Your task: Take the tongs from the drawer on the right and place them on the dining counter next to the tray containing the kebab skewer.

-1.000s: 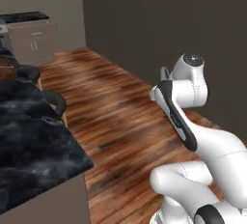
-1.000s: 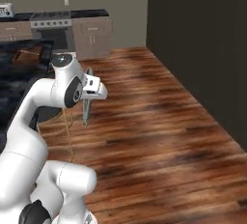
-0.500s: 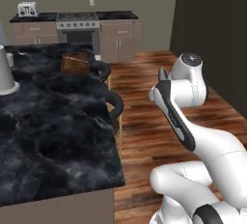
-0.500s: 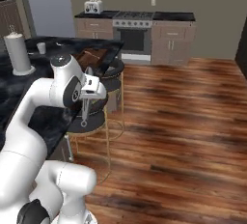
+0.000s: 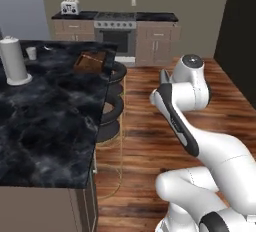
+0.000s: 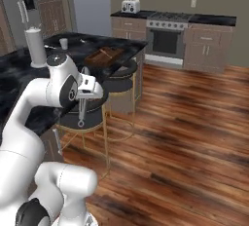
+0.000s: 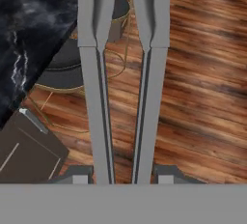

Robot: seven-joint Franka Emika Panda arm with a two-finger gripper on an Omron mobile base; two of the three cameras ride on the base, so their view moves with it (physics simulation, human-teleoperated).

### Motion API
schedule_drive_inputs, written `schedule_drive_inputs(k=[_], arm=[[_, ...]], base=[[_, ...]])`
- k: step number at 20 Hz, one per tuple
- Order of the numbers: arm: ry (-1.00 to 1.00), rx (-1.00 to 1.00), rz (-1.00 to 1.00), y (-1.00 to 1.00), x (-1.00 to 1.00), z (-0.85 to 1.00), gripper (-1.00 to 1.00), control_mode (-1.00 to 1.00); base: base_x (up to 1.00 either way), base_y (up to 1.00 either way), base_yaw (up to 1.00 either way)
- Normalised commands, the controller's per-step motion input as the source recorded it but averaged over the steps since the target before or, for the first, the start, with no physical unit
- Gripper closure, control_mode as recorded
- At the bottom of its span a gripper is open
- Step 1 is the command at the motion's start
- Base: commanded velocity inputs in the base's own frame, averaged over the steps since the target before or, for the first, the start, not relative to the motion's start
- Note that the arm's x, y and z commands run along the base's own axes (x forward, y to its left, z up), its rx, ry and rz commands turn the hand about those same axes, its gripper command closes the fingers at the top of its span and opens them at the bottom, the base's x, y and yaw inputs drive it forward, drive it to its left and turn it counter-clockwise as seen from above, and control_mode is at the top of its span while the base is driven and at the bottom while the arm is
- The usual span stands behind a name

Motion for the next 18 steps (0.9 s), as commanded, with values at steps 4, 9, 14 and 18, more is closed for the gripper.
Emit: schedule_drive_inputs(k=[4,9,14,18], arm=[[0.0,0.0,0.0,0.0,0.0,0.0,1.0,1.0],[0.0,0.0,0.0,0.0,0.0,0.0,1.0,1.0],[0.0,0.0,0.0,0.0,0.0,0.0,1.0,1.0],[0.0,0.0,0.0,0.0,0.0,0.0,1.0,1.0]], base=[[0.02,-0.88,0.27],[0.19,-0.63,0.29],[0.5,-0.22,0.44],[0.78,-0.05,0.64]])
